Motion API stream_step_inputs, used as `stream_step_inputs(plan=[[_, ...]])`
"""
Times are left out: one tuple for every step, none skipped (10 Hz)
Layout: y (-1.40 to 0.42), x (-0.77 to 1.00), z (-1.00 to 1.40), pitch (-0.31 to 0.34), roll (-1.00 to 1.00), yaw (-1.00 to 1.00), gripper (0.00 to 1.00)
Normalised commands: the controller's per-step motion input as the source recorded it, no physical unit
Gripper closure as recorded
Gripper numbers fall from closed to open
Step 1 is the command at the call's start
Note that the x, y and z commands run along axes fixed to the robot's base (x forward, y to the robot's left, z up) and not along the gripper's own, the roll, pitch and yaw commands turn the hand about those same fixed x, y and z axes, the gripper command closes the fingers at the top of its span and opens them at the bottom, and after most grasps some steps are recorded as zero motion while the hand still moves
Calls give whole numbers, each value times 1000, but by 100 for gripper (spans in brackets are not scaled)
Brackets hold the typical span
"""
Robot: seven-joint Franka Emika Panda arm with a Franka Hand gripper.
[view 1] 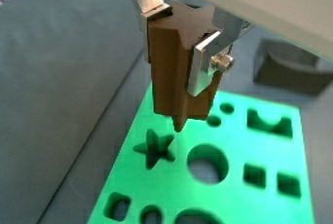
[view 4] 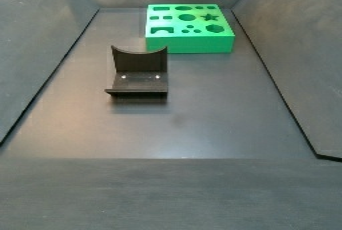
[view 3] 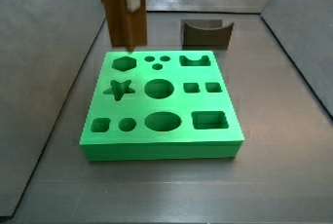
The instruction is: Insert the star object.
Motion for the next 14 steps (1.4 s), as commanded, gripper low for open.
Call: stream_step_inputs(plan=[[-397, 0, -937, -101, 64, -734, 100], [-277, -91, -843, -123, 104, -577, 100], [-51, -89, -749, -83, 56, -389, 100], [0, -97, -600, -20, 11, -214, 100], [29, 0, -543, 0, 0, -91, 100], [0, 0, -454, 0, 0, -80, 100], [63, 0, -377, 0, 0, -71, 100], [103, -57, -306, 0, 0, -54, 100], [69, -177, -234, 0, 0, -91, 100], [60, -226, -183, 0, -10, -109, 100], [6, -294, -140, 0, -16, -103, 100], [0, -394, -83, -14, 0, -74, 100], [0, -289, -134, -20, 0, 0, 100], [0, 0, -337, 0, -1, 0, 100]])
